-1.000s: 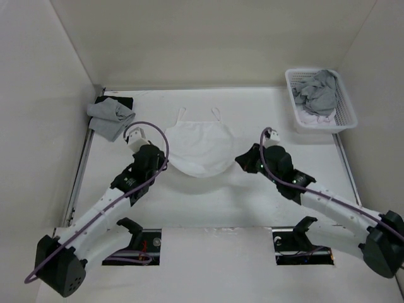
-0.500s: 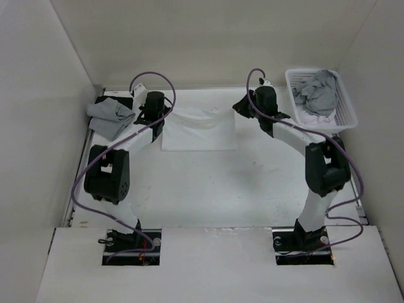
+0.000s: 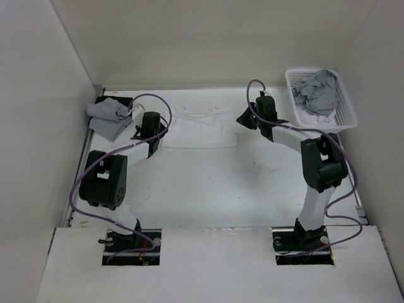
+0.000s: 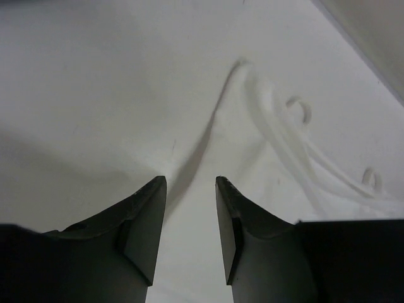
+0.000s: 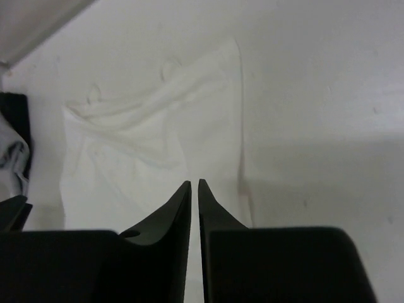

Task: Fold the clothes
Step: Fold the tank top

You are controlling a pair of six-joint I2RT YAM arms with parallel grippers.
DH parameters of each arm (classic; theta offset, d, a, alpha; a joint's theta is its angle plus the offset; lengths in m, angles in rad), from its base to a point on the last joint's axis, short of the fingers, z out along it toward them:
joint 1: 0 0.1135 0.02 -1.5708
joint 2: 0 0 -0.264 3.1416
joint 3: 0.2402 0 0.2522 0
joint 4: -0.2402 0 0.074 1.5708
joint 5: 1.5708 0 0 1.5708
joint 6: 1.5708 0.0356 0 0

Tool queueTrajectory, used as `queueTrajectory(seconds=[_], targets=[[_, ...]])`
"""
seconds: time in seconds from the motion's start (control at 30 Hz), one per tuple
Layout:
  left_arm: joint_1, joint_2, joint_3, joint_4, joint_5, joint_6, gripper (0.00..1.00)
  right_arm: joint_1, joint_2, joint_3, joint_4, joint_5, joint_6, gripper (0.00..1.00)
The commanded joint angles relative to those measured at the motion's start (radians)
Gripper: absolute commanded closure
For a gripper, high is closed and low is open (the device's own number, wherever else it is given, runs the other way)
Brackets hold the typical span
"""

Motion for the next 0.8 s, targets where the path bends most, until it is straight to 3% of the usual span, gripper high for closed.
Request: queueTrajectory(seconds=[0.0,0.1,0.17,0.43,0.53,0.77], targets=[[-0.03,-0.15,-0.175,0.06,0.033,-0.051,0.65,0.029,-0.166,-0.168,0.13,0.05,0.011,0.93],[-0.008,-0.187,-0.298,0.077,0.128,-0.114,0.64,0.032,-0.224,-0.301,0.176,0.056,0.029,0.9],[0.014,-0.192,-0.346,0.121,0.17,-0.132,0.63,0.032,-0.249,-0.368,0.202,0.056,0.05,0.82],[0.026,-0.109,-0.349,0.166,0.207,-0.171,0.65,0.032,-0.278,-0.503,0.25,0.038,0.083,0.62],[0.029,-0.089,-0.352,0.198,0.19,-0.186,0.65,0.032,-0.277,-0.531,0.261,0.022,0.098,0.59],[0.026,-0.049,-0.347,0.214,0.19,-0.205,0.78,0.04,-0.209,-0.522,0.308,-0.03,0.136,0.57]])
